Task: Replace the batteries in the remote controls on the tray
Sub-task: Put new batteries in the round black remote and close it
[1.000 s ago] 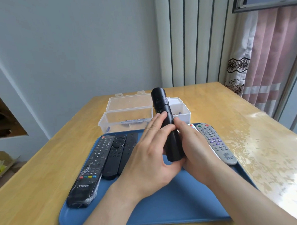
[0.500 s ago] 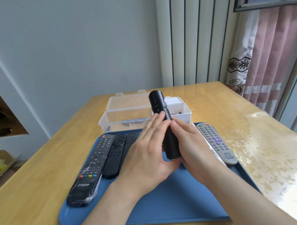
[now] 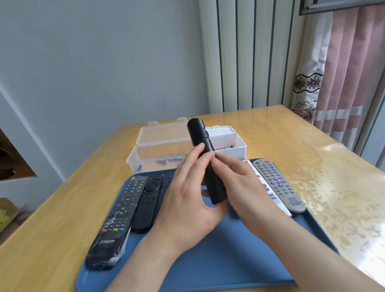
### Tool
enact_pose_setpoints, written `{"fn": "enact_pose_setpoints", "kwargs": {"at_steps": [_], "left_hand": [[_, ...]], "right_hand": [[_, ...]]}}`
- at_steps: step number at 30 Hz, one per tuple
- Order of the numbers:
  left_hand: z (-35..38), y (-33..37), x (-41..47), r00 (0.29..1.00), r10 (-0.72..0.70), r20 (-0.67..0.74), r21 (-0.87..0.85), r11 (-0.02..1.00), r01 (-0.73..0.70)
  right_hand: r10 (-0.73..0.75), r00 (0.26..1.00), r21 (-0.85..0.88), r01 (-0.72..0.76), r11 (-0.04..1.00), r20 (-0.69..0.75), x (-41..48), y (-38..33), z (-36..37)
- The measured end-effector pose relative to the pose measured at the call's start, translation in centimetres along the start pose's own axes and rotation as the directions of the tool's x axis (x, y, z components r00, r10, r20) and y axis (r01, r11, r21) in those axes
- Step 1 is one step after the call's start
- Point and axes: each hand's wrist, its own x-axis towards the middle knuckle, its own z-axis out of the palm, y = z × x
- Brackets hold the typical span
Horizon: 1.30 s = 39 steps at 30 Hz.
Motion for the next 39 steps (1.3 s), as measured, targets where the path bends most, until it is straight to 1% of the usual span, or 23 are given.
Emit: {"fn": "enact_pose_setpoints", "kwargs": {"at_steps": [2,4,7,9,12,14,17,19,22,24,26,28,30,32,34,37,39], "left_hand": [[0.0,-0.1,0.0,1.000,-0.002,0.004,-0.039,0.999,0.003],[-0.1,-0.1,0.0,1.000,0.000,0.020,-0.079,0.997,0.002],[-0.4,0.2,0.1,0.999,0.003,0.037,-0.112,0.994,0.001],[-0.5,0.3,0.1,0.999,0.017,0.029,-0.109,0.994,-0.014],[-0.4,0.5,0.1,0.996,0.083,-0.030,-0.033,0.996,-0.084],[-0.4,0.5,0.1,0.988,0.135,-0.073,0.038,0.990,-0.132],[-0.4,0.3,0.2,0.977,0.191,-0.099,0.104,0.978,-0.181],[-0.4,0.3,0.2,0.969,0.222,-0.106,0.128,0.970,-0.208],[-0.3,0.3,0.3,0.968,0.237,-0.087,0.116,0.967,-0.226],[-0.5,0.4,0.3,0.980,0.191,-0.056,0.043,0.981,-0.188],[-0.8,0.7,0.2,0.995,0.095,0.001,-0.078,0.992,-0.095],[-1.2,1.1,0.2,0.993,-0.005,0.122,-0.202,0.979,0.030],[-1.9,1.4,0.3,0.959,-0.066,0.276,-0.309,0.939,0.154],[-2.6,1.3,0.5,0.914,-0.070,0.399,-0.405,0.881,0.244],[-3.3,1.0,0.7,0.876,-0.064,0.478,-0.462,0.830,0.313],[-4.1,0.6,0.9,0.843,-0.093,0.530,-0.490,0.778,0.394],[-4.4,0.3,1.0,0.841,-0.103,0.530,-0.485,0.777,0.401]], "right_hand": [[0.026,0.999,0.091,-0.023,0.996,-0.029,0.2,0.0,-0.5],[0.077,0.997,0.208,-0.071,0.975,-0.021,0.4,-0.1,-0.9],[0.147,0.987,0.385,-0.160,0.909,0.061,0.6,-0.1,-1.5],[0.170,0.978,0.453,-0.208,0.867,0.123,0.8,-0.1,-1.9],[0.164,0.967,0.498,-0.241,0.833,0.195,0.9,-0.2,-2.3],[0.137,0.966,0.495,-0.232,0.837,0.221,0.9,-0.3,-2.5],[0.094,0.971,0.455,-0.188,0.870,0.222,1.0,-0.7,-2.7],[0.069,0.973,0.455,-0.165,0.875,0.221,1.0,-1.0,-2.8],[0.069,0.976,0.463,-0.158,0.872,0.205,1.1,-1.2,-2.8],[0.071,0.976,0.465,-0.161,0.871,0.205,1.1,-1.2,-2.8],[0.079,0.976,0.457,-0.166,0.874,0.205,1.1,-1.0,-2.8],[0.096,0.978,0.435,-0.169,0.885,0.186,1.2,-0.8,-3.1],[0.099,0.981,0.412,-0.161,0.897,0.168,1.3,-0.7,-3.5],[0.102,0.983,0.381,-0.155,0.911,0.155,1.5,-0.5,-4.1],[0.097,0.980,0.345,-0.152,0.926,0.172,1.4,-0.5,-4.6],[0.105,0.967,0.339,-0.182,0.923,0.231,1.2,-0.7,-4.7],[0.115,0.961,0.360,-0.203,0.911,0.250,1.2,-0.6,-4.7]]}}
